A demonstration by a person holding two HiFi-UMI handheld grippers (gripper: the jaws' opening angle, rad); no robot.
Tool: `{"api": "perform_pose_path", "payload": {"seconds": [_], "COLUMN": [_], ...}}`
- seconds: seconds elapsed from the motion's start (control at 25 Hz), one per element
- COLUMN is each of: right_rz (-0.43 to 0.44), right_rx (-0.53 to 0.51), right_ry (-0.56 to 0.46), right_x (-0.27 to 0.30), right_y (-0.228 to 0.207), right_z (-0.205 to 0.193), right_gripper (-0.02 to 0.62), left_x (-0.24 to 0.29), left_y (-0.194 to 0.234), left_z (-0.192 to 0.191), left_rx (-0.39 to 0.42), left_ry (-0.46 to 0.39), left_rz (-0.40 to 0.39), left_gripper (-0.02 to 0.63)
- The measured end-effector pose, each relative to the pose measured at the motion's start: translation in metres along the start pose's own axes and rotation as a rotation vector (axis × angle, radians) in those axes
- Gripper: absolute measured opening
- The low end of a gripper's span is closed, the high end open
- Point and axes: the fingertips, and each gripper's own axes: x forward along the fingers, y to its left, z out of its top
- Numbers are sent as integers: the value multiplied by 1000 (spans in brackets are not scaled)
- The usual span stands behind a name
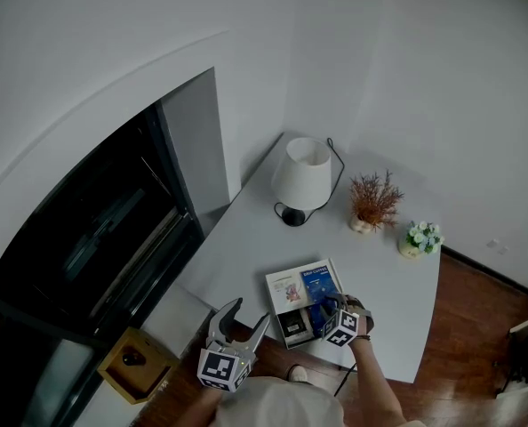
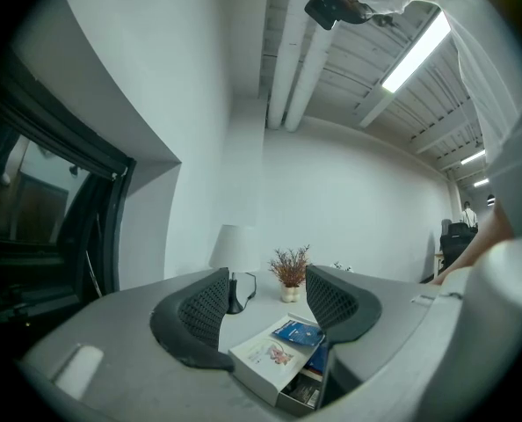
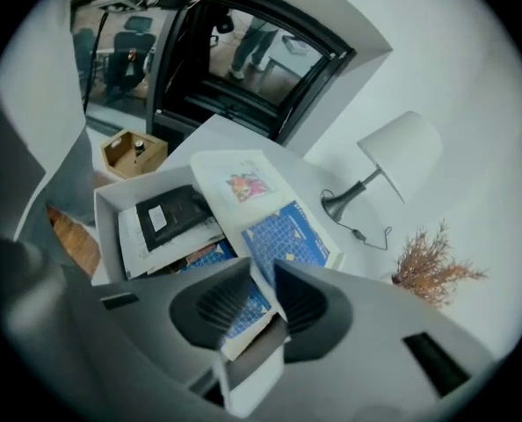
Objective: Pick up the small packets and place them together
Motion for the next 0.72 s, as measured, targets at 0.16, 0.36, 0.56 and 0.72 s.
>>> {"api": "perform_pose_path", "payload": {"seconds": [0.16,0.36,0.56,0.72], "right_rz": [-38,-50,-102,-232], "right_rx": [142,394,491,557], "right_ry": [-154,-537,-758,-848], "right_x": [-29,-111,-176,-210], "right_y": [-11,-31,-43,-53], "right_z": [28,99,143,147], "right_gripper": [420,420,419,370], "left_x": [0,2,4,6], "left_y": [1,2,0,0], "left_z": [-2,3,3,6], "left_rx": [-2,-7,-15,-14], "left_ry": [3,-6,-18,-28], "left_rz": [2,-8,-22,-29], "left_gripper": [267,265,264,262]}}
